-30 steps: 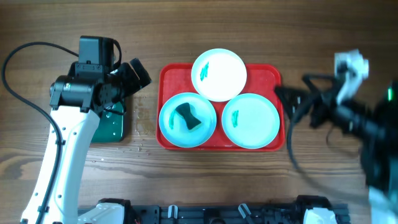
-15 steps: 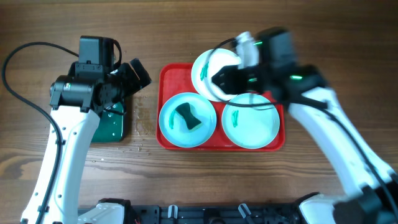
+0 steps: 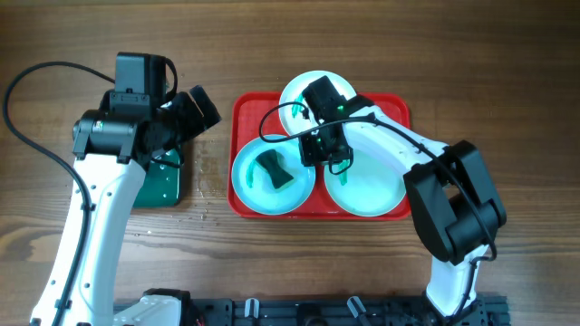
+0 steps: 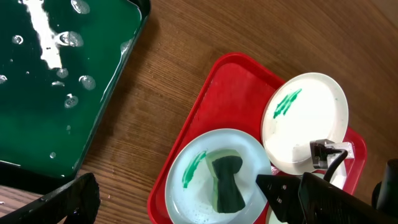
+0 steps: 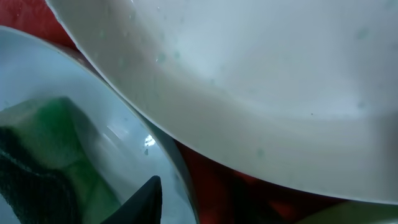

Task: Clean dirty plates on tray and stack at the side
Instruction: 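Reach the right gripper to the rim of the front-left plate, then hold the plate rim with the right gripper and scrub with the sponge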

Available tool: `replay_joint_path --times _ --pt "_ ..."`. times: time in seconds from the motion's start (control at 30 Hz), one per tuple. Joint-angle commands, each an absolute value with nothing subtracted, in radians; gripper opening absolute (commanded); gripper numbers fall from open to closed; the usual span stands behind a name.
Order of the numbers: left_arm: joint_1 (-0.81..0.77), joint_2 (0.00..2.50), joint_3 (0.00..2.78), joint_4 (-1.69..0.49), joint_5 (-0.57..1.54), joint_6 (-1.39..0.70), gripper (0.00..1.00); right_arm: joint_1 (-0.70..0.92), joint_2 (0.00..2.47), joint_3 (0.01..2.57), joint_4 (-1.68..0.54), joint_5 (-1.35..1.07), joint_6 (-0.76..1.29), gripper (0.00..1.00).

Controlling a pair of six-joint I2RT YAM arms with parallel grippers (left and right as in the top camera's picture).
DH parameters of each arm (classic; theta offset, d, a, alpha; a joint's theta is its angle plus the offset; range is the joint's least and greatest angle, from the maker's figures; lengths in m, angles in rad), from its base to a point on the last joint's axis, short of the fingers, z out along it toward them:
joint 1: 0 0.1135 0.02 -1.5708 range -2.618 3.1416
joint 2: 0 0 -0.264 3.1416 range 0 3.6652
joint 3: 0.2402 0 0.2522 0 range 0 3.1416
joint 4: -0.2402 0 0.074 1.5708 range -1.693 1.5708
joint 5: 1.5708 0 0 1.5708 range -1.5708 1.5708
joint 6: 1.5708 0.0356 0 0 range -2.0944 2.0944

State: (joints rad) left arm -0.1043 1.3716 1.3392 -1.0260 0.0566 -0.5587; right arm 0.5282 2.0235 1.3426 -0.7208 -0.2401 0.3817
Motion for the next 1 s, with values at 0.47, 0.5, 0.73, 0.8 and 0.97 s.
replay_joint_path --times 0.47,0.5,0.73,0.8,0.97 --pt "-0.106 1.377 1.289 -1.047 0.112 -0.553 0.66 0.540 2.040 1.326 -0.663 -0.207 0.363 0.04" --pt "-0.109 1.377 1.275 -1.044 0.120 -0.553 0.65 0.540 2.040 1.326 -0.663 -0.207 0.363 0.04" --pt "-0.162 1.402 1.163 -0.940 0.189 -0.553 0.67 0.540 2.040 1.326 -0.669 -0.211 0.363 0.04" --pt "-0.182 1.415 1.145 -0.899 0.191 -0.553 0.67 0.540 2.040 1.326 -0.669 -0.215 0.363 0.04" --pt "-0.264 1.495 1.130 -0.812 0.190 -0.554 0.65 0.540 2.040 1.326 -0.668 -0.222 0.366 0.04"
